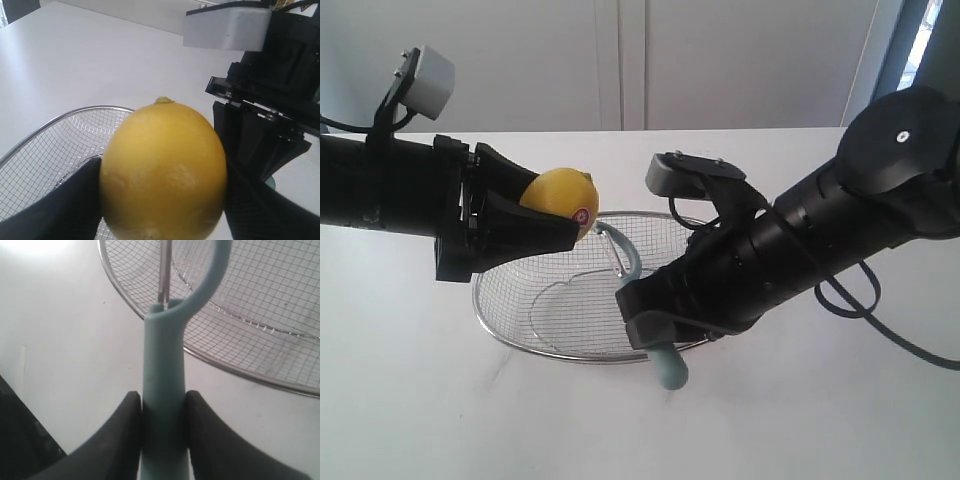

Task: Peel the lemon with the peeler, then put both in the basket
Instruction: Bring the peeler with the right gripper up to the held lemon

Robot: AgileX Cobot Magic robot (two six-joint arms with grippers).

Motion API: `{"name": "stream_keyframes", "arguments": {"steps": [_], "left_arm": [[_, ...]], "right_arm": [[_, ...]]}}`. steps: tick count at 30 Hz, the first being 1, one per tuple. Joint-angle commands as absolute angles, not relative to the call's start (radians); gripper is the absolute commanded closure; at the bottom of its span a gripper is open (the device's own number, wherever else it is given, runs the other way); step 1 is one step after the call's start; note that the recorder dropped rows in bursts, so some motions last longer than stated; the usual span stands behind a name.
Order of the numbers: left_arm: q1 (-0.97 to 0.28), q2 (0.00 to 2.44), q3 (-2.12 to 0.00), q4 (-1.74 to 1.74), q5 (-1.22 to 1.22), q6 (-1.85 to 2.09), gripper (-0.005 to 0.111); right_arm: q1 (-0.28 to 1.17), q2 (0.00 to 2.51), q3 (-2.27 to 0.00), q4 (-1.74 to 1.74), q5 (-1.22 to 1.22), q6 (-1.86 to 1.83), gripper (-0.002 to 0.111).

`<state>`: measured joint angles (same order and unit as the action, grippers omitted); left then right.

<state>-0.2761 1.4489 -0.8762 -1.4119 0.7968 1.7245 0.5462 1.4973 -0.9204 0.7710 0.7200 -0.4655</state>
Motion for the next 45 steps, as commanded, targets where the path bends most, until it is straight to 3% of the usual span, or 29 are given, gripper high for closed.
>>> {"name": "stream_keyframes", "arguments": {"steps": [1,45], "left_arm": [[-0.281,1.444,-0.869,-1.445,0.827,1.731,0.107],[-0.281,1.444,-0.869,-1.449,0.833,1.731,0.107]], "right_arm": [[0.547,1.497,-0.918,0.883,0.732,-0.552,0.108],[0.547,1.39,-0.918,0.927,0.621,-0.518,0.108]]}}
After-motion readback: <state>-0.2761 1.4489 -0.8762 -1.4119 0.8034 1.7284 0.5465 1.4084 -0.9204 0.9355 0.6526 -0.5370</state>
